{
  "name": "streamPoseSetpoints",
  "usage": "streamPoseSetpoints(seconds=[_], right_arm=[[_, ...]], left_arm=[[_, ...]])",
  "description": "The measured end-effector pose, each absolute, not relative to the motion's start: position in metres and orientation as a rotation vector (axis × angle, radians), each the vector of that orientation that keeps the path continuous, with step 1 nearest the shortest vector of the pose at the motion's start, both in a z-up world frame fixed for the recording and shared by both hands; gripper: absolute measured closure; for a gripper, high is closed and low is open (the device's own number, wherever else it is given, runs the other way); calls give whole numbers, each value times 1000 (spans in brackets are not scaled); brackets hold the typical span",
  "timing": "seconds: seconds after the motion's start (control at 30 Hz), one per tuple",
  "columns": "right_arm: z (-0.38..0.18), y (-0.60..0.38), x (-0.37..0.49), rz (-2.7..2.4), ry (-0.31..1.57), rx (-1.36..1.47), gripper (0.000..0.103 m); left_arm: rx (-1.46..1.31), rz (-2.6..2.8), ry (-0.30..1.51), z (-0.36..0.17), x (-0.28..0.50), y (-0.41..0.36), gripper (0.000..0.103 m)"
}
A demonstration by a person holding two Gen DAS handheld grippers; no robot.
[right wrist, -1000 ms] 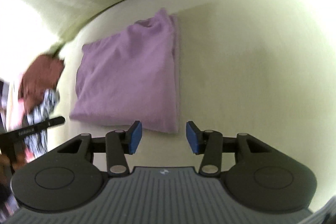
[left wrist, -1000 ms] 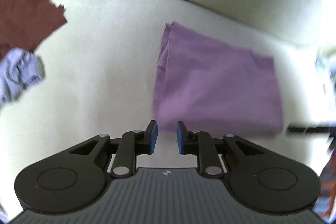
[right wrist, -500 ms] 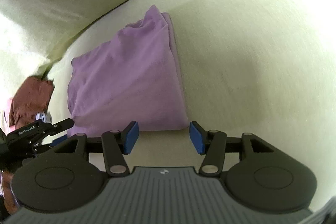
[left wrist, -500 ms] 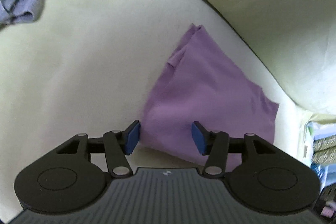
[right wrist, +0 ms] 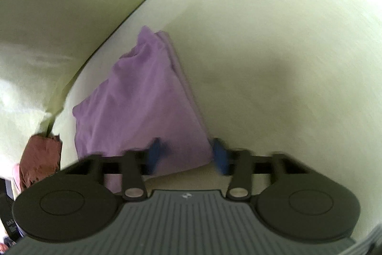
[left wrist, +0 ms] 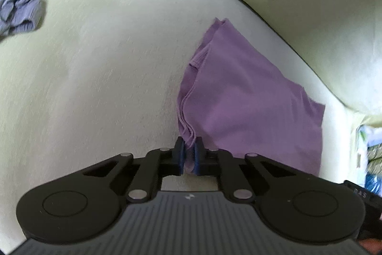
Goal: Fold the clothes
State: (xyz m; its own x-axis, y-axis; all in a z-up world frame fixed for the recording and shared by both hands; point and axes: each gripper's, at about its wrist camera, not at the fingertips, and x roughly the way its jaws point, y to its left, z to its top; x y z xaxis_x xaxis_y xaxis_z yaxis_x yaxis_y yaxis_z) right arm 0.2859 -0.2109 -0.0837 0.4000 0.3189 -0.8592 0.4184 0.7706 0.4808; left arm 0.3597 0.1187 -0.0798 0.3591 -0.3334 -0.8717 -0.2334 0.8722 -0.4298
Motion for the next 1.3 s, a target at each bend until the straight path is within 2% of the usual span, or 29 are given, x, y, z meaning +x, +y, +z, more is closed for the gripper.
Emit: streamPoseSetpoints(seconds=[0.07,0.43,0.8,0.83,0.87,0.93,0.97,1.0,1.03,1.07,1.2,1.3], right_arm=[[-81,-210,287,-55,1180,705,92],[-50,-209,287,-36,1223,571,94],[-46,-214,198,-79,1368,559,93],[-50,-214,192,-75,1380,566,90],[-55,-215,188,-77,1401,570,80],[-58,-215,186,-77,1427,539,66],[-52,-215,188,-58,1426,498,64],[-46,-214,189,-42,1420,465,61],[-35,-215,192,-24,1404,413,52],[-21,-216,197,-5,1379,338,48],[13,-219,222,152,1286,119,49],[27,-218,258,433,1210,-5,62]], left_arm=[[-518,-73,1216,-77,356,118,101],[-275,-135,1243,-52,334,81,101],[-231,-187,1370,-60,251,74,100],[-217,-188,1373,-62,251,73,98],[-192,-187,1387,-62,254,72,90],[-158,-182,1407,-59,259,70,86],[-133,-184,1401,-48,262,73,84],[-105,-183,1383,-39,263,74,76],[-62,-171,1356,-27,265,78,71],[-30,-154,1336,-18,265,80,67],[147,-220,1245,7,288,81,67],[283,-411,1199,10,319,62,67]])
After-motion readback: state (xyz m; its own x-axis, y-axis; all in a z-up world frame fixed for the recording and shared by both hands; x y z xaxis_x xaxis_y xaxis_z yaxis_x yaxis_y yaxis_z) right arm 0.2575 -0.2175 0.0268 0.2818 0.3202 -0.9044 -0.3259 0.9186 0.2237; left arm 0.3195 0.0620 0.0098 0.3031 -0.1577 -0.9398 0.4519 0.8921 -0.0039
